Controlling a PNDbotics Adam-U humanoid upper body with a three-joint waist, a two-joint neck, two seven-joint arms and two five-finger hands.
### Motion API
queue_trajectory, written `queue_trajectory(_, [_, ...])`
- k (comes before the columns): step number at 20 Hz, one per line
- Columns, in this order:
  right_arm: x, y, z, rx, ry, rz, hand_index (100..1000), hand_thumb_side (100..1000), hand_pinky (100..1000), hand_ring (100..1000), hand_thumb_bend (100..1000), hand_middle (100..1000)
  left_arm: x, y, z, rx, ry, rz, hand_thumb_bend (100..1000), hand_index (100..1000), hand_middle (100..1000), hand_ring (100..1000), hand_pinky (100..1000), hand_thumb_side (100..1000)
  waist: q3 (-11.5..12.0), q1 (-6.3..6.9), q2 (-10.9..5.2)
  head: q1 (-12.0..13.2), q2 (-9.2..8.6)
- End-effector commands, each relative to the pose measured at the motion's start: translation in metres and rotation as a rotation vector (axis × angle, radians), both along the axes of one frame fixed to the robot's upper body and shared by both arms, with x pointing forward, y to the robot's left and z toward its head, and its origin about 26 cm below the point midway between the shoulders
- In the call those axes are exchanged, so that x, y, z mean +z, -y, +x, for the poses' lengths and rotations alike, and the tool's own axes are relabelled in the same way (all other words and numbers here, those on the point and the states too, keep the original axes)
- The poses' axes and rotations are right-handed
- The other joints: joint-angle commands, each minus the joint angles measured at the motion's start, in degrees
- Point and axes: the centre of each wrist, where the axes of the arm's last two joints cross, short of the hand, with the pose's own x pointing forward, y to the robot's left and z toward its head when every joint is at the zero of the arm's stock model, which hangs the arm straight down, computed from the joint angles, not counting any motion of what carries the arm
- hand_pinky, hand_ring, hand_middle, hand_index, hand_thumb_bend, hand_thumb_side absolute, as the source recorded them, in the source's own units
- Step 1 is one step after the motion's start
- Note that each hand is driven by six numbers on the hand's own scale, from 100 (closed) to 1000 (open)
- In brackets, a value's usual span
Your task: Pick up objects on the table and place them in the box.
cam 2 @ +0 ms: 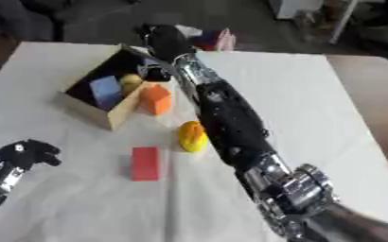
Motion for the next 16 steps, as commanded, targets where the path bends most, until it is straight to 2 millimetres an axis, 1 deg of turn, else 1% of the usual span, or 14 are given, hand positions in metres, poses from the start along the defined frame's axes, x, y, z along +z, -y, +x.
queue_trajectory(1, [0.026, 0.02, 0.001, 0.057, -0.067, -0.022, 969, 362, 849, 828, 100, 879, 0.005, -0.005, 0.0, 0.012, 0.022, 0.011, 100, 743, 669, 656, 820, 754, -0.3, 0.35, -0.6, 0.5, 0.26])
queue_trajectory(6, [0.035, 0.038, -0.001, 0.06, -0.183, -0.09, 960, 341, 858, 850, 100, 891, 0.005, -0.006, 0.0, 0.019, 0.024, 0.013, 100, 743, 670, 656, 820, 753, -0.8, 0.62, -0.52, 0.7, 0.26])
queue_trajectory(10, [0.036, 0.046, -0.002, 0.085, -0.256, -0.171, 953, 380, 865, 864, 100, 890, 0.005, -0.007, -0.001, 0.022, 0.023, 0.016, 100, 743, 670, 656, 820, 753, -1.1, 0.64, -0.59, 0.8, 0.26])
queue_trajectory(13, [0.028, 0.047, -0.002, 0.118, -0.33, -0.238, 956, 394, 873, 879, 100, 895, 0.004, -0.007, -0.001, 0.022, 0.021, 0.015, 100, 743, 670, 656, 820, 750, -1.2, 0.73, -0.85, 0.9, 0.26])
queue_trajectory(15, [0.021, 0.047, -0.002, 0.136, -0.375, -0.283, 960, 462, 879, 890, 100, 905, 0.004, -0.007, -0.001, 0.023, 0.021, 0.014, 100, 743, 671, 656, 820, 750, -1.2, 0.81, -0.95, 0.9, 0.26])
queue_trajectory(16, [0.018, 0.046, -0.002, 0.143, -0.393, -0.3, 960, 473, 880, 891, 100, 907, 0.004, -0.007, -0.001, 0.023, 0.02, 0.015, 100, 743, 671, 656, 820, 750, -1.2, 0.86, -0.98, 0.9, 0.26])
